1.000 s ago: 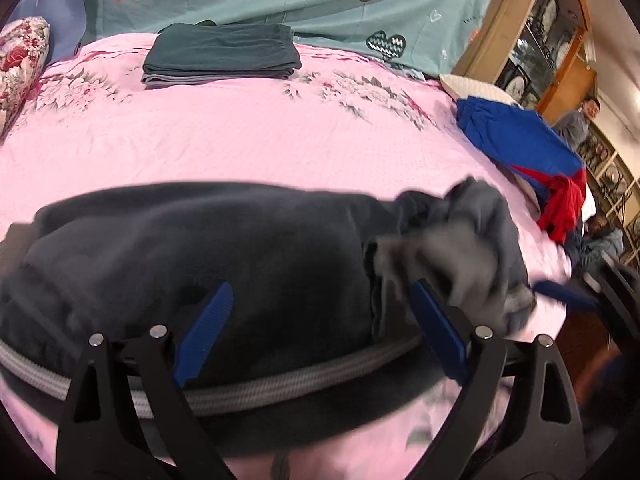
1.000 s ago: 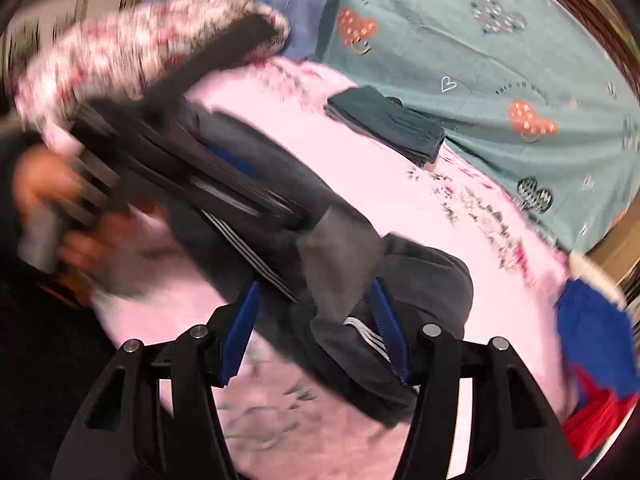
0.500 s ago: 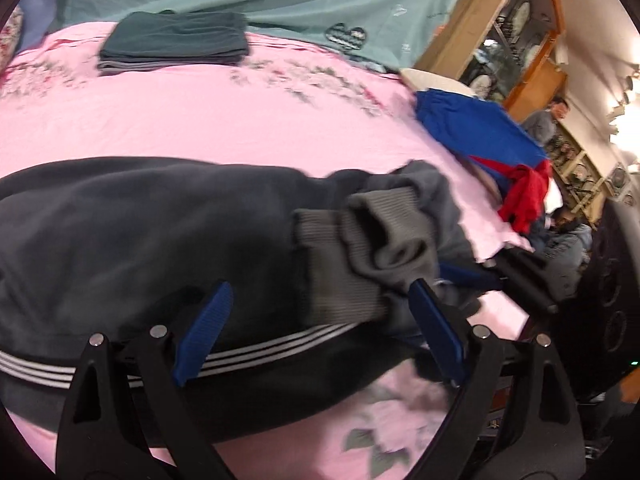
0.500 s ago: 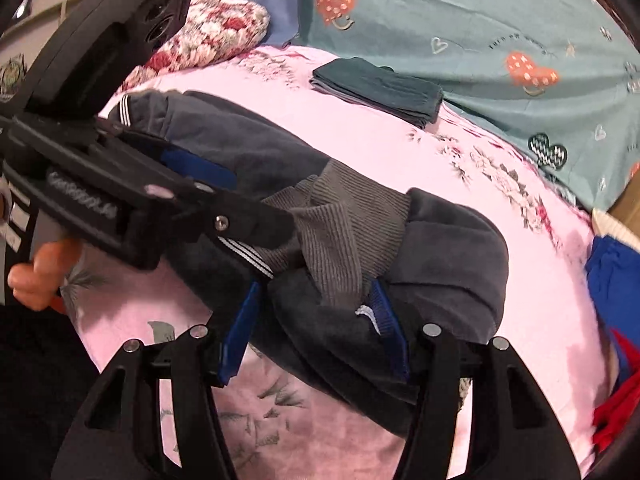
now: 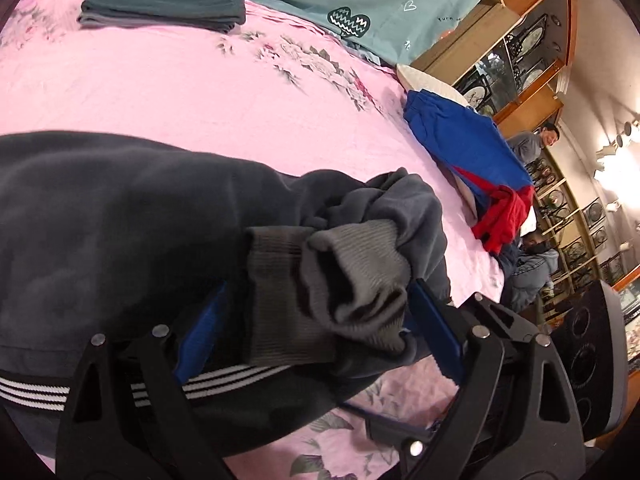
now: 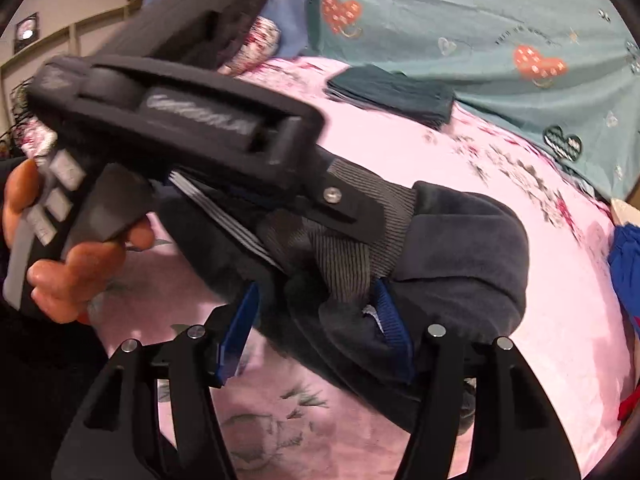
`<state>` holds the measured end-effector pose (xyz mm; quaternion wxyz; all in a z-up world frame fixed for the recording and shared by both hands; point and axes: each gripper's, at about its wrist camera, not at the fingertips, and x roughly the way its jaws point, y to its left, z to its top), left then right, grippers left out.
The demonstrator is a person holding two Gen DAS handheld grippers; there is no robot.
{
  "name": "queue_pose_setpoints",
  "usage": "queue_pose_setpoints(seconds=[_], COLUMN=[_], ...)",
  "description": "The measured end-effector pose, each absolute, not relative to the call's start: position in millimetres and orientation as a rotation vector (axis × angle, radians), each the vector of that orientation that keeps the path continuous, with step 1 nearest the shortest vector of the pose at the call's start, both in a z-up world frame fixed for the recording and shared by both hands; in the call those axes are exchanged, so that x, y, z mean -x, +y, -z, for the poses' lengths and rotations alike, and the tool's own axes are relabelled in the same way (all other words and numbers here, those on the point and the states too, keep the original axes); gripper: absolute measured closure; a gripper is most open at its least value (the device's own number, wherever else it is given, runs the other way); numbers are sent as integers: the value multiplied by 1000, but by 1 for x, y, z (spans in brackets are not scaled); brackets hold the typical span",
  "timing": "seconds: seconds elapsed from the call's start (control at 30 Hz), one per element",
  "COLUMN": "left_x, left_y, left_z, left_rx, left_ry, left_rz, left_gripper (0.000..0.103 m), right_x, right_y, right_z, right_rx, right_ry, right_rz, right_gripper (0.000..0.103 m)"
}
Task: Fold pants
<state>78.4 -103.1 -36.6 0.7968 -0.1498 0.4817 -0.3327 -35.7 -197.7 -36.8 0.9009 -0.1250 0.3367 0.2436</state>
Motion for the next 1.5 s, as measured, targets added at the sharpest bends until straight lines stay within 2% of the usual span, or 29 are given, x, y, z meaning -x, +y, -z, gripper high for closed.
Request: queue_pose_setpoints(seconds=[0.13, 0.53, 0.57, 0.6, 0.63, 0.67, 0.83, 0.97, 1.2, 1.4, 1.5], left_x=[-83, -92, -90, -88, -86, -86, -82, -74, -61, -77, -81], left_y=[-101, -95, -97, -98, -98, -97, -96, -88, -61, -28, -16], left_z=[45, 50, 49, 47, 46, 44, 36, 16, -11, 45, 50], left_rx=[357, 423, 404, 391, 389, 392, 403, 422, 422, 502, 561], left_ry=[1070, 1115, 1104, 1093, 1084, 1074, 1052, 1014, 942, 1053, 1063], left_rz=[722, 743, 733, 731, 734, 741, 760, 786, 762, 635, 649], left_gripper=[12, 16, 20, 28, 45, 57, 71, 74, 75, 74, 73], right_x=[37, 23, 23, 24, 23, 23, 25, 26, 22, -9, -12], right_y=[-196, -188, -188, -189, -189, -190, -192, -193, -166, -143, -140], right_z=[41, 40, 40, 40, 41, 41, 35, 21, -4, 30, 30], right_rx=[257, 215, 216, 219, 219, 219, 179, 139, 162, 104, 121], right_ry=[700, 695, 697, 692, 693, 690, 666, 633, 607, 751, 760], right_rz=[-544, -563, -560, -557, -554, -548, -533, -539, -597, -659, -664], right_gripper=[36, 33, 33, 33, 33, 33, 35, 40, 40, 35, 30])
